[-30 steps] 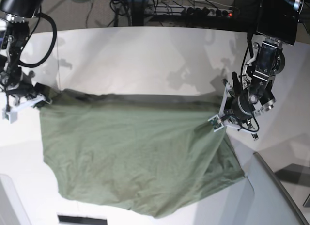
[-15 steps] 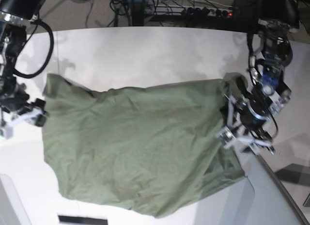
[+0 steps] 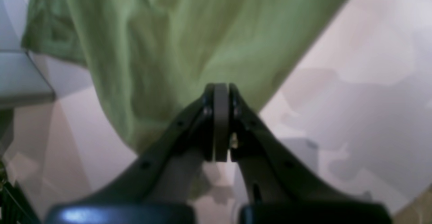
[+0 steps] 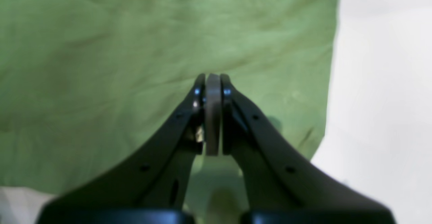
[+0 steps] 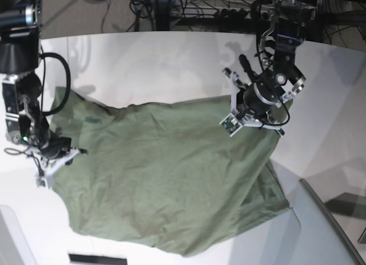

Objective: Layout the t-shirt on the table in an organized manner, then fold the t-shirt properly
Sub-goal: 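Grasp the shirt edge with both grippers and drag it to smooth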

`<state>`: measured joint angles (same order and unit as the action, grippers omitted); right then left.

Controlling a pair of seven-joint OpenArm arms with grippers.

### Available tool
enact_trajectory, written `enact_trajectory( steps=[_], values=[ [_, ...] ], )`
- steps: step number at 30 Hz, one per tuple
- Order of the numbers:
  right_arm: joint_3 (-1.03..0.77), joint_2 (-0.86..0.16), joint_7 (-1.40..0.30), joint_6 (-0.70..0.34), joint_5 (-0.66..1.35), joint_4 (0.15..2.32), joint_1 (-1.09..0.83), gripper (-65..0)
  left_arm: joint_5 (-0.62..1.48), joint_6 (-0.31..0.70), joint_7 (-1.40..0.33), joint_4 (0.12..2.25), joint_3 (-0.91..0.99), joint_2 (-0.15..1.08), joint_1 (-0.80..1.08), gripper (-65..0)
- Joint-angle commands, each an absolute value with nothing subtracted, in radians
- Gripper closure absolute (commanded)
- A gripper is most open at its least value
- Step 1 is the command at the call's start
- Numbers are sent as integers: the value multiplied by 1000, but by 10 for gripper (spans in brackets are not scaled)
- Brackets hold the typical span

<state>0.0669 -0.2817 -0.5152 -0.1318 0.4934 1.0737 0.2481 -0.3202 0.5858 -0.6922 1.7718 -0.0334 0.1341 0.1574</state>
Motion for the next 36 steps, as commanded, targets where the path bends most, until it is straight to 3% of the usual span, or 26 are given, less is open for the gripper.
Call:
enact_trajectory(
  steps=[1,10,18,24,30,36],
  values=[
    [79,-288,-481,-136,498,1044,305,0,-325,579,-679,1791,-31,116,143,0],
    [143,-280,-351,-136,498,605,483,0,-328,578,-679,1784,-33,101,151,0],
    [140,-286,-363,-85,504,562,410,0,-325,576,-679,1676,-31,87,91,0],
    [-12,-286,-401,-36,499,687,257,0,-326,567,-679,1550,-30,87,2,0],
    [-105,-286,-484,-33,498,871,107,0,-325,466,-676,1449,-31,88,-99,0],
    [-151,-282,-536,64,498,1072,-42,0,-332,461,-499,1257,-35,88,-157,0]
  ],
)
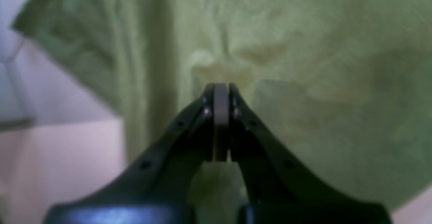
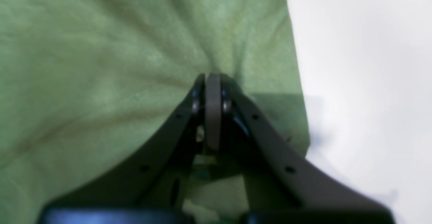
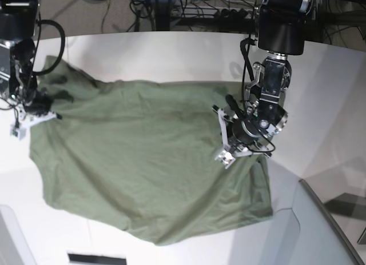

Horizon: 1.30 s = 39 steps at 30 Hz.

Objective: Layout the t-shirt on the table in an organized manner, then fold the t-shirt properly
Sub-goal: 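Grasp the shirt edge with both grippers and drag it to smooth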

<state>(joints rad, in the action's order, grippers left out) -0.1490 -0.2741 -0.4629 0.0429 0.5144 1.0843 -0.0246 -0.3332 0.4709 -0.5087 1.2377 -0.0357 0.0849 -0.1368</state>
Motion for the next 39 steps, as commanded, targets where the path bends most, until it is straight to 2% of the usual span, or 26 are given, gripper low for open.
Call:
enact_trajectory(
  steps=[1,5,12,16,20,25,27,33,39],
  values=[
    [-160,-280,-549,70,498,1112,-70,0,-332,461,-473,1210,-33,87,-173,0],
    [-177,-255,-590,77,499,1264,-177,0,-326,437,-386,1049,-33,85,-225,0],
    [-173,-248,-591,197,498,1362,-242,0,-325,400,-274,920,-38,65,-308,0],
    [-174,-274,-588,202,498,1448,-240,0,-325,401,-285,1052,-33,56,-298,0],
    [-174,-292,-590,202,498,1577,-242,0,-325,404,-414,1282,-31,96,-213,0],
    [-157,-291,-595,194,498,1615,-219,0,-318,406,-518,1595,-12,145,7,0],
    [-102,-289,-595,185,498,1612,-219,0,-278,407,-518,1653,-15,153,99,0],
    [96,-288,-587,168,498,1596,-220,0,-62,401,-509,1626,-4,168,189,0],
    [140,-286,-587,166,503,1446,-197,0,-50,371,-349,1495,68,173,177,0]
  ],
)
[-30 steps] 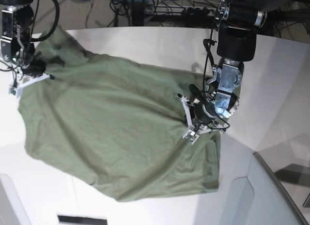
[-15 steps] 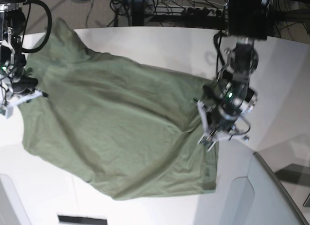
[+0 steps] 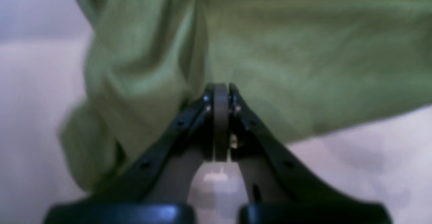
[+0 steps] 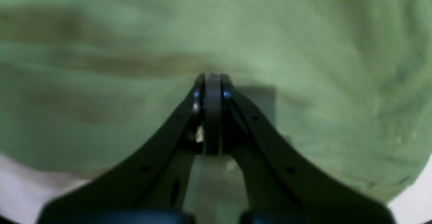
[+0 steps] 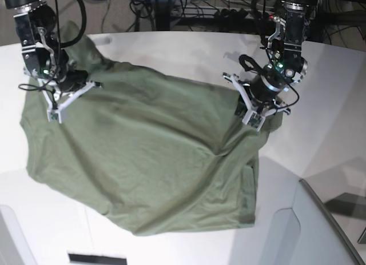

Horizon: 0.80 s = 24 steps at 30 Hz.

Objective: Layout the t-shirt on the table in an organized manner, then fold the t-shirt properly
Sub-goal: 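Grasp the shirt edge with both grippers and drag it to smooth, then pull the grasped shirt edge apart with both grippers, stretching it taut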

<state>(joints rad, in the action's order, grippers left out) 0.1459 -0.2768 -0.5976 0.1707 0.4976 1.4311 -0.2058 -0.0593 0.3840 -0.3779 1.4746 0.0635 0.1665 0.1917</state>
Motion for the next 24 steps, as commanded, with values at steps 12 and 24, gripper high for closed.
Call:
enact_trajectory(
  steps=[12,24],
  values=[
    [-38,-292,-591,38,499,1291,-205,0,-50,364,-343,1346,188,286,130,0],
    [-84,-314,-593,4,498,1354,-217,0,-41,380,-352,1409,283,326,94,0]
  ],
)
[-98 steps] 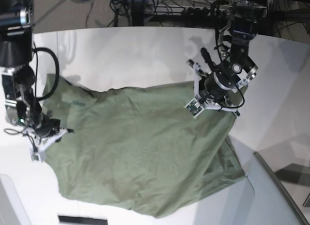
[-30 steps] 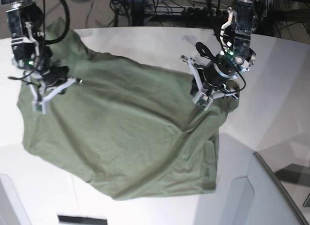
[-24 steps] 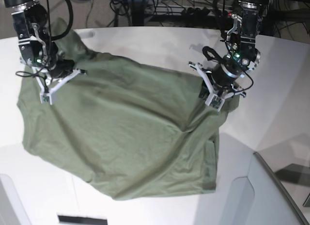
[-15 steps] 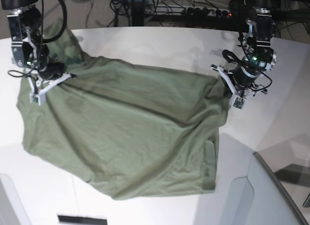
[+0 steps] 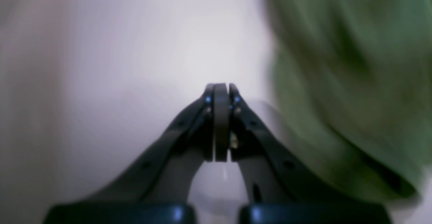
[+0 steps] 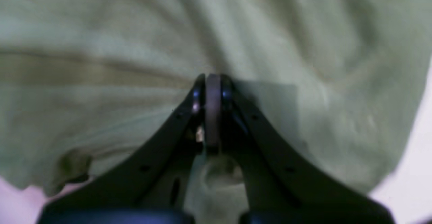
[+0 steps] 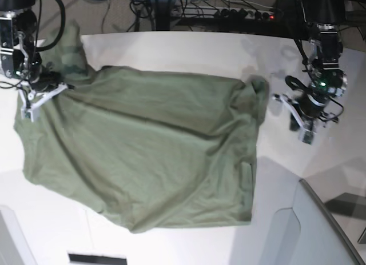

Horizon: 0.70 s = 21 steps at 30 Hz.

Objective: Layout the t-shirt on the table in an organized manner, then fold the t-shirt properly
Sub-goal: 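Pull the grasped shirt edge apart with both grippers, stretching it taut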

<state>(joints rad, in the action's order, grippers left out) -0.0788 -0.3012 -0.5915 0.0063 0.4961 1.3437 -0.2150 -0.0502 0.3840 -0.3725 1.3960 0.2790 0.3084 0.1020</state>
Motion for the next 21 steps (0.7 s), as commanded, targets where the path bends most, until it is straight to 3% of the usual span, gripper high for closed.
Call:
enact_trajectory(
  steps=[1,5,8,19,21],
  values=[
    [-84,-314,-590,4,498,1392,-229,0,-39,401,-358,1458,303,317,127,0],
    [-76,-314,-593,4,496,1560,-282,0,88,493,-444,1692,355,277,252,0],
    [-74,-309,-595,4,496,1650,-312,0,205,501,-476,1768,409,254,321,0],
    [-25,-308,-595,4,496,1696,-321,0,475,506,-479,1755,415,214,486,0],
    [-25,-308,-595,4,496,1696,-323,0,483,506,-475,1730,415,194,495,-151]
  ],
)
